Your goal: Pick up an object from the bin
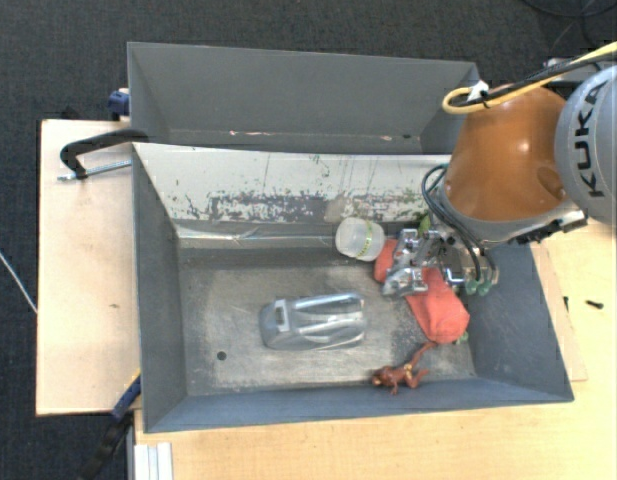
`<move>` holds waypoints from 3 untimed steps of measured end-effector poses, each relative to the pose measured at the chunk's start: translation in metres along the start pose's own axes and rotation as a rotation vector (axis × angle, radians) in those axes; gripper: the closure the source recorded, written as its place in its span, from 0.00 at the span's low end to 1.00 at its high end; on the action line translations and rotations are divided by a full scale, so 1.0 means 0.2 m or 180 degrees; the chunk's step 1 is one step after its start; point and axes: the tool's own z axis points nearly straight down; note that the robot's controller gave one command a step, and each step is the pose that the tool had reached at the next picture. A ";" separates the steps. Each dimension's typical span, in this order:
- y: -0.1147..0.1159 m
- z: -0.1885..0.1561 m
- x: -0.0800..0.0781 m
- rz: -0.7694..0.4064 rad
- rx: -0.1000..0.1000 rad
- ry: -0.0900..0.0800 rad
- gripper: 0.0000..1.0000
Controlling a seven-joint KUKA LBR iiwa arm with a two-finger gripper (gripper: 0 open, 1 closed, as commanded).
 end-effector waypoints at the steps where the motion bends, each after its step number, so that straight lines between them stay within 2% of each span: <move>1: -0.06 -0.05 0.09 -0.0106 0.0003 0.0019 0.00; 2: -0.06 -0.05 0.09 -0.0107 0.0003 0.0019 0.00; 3: -0.13 0.09 -0.16 -0.0139 0.0006 -0.0014 0.00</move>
Offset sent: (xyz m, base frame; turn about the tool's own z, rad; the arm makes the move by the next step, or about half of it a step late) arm 0.0000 0.0000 0.0000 0.0000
